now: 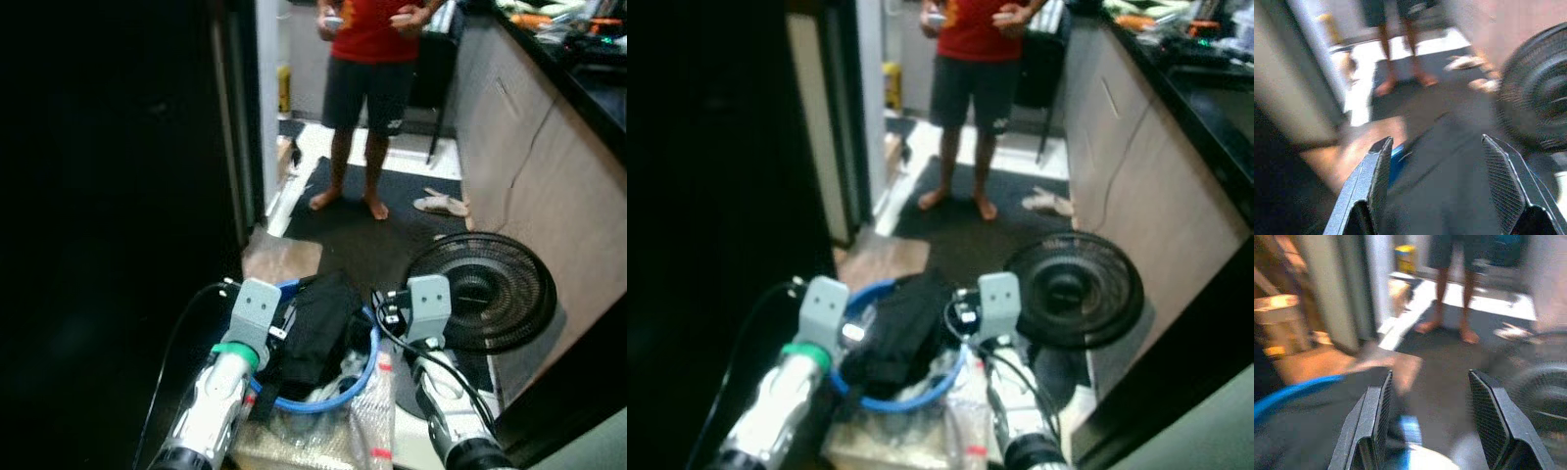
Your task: Clothes washing
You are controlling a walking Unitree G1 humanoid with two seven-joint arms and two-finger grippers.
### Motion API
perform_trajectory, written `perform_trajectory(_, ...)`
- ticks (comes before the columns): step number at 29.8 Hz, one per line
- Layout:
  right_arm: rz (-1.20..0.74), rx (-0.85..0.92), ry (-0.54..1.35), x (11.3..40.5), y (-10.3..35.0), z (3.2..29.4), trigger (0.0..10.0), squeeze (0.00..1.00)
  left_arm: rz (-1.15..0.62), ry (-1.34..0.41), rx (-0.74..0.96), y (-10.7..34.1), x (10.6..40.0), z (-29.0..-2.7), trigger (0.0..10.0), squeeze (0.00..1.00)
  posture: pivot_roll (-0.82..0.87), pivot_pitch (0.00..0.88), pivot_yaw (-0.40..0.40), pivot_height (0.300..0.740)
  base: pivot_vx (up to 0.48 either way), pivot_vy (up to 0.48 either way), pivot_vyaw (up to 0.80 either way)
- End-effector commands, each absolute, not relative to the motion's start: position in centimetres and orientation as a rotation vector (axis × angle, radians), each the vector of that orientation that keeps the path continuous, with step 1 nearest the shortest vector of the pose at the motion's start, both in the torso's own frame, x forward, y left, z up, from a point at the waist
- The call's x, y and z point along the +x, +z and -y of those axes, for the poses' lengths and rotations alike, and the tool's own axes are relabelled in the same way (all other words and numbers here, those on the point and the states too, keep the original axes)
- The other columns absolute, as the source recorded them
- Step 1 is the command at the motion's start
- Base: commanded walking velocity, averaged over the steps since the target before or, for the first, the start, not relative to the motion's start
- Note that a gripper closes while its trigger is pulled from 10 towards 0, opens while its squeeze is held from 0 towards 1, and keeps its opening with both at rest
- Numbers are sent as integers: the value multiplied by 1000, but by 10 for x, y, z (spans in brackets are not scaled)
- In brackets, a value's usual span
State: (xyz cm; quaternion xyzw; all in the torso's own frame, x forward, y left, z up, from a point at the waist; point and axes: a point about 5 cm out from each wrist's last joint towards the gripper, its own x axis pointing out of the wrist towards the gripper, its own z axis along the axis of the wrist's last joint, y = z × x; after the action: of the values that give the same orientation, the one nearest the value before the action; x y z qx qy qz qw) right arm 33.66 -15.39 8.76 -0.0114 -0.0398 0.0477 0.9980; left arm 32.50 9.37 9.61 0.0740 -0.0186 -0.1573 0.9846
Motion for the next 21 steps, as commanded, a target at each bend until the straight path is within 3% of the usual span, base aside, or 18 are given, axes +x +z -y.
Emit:
perform_trajectory(1, 80, -15, 77, 336, 88, 157, 10000, 0, 28, -332, 145, 95, 323, -90, 10000, 0, -5, 17, 23, 740, 446, 0, -425)
perform_trajectory(8, 81, -25, 71, 336, 88, 158, 10000, 0, 18, -329, 140, 95, 324, -91, 10000, 0, -9, 17, 26, 740, 391, 0, -121)
perform_trajectory(21, 77, -29, 88, 335, 88, 156, 10000, 0, -7, -320, 142, 94, 323, -90, 10000, 0, -2, 16, 23, 740, 0, 0, 0)
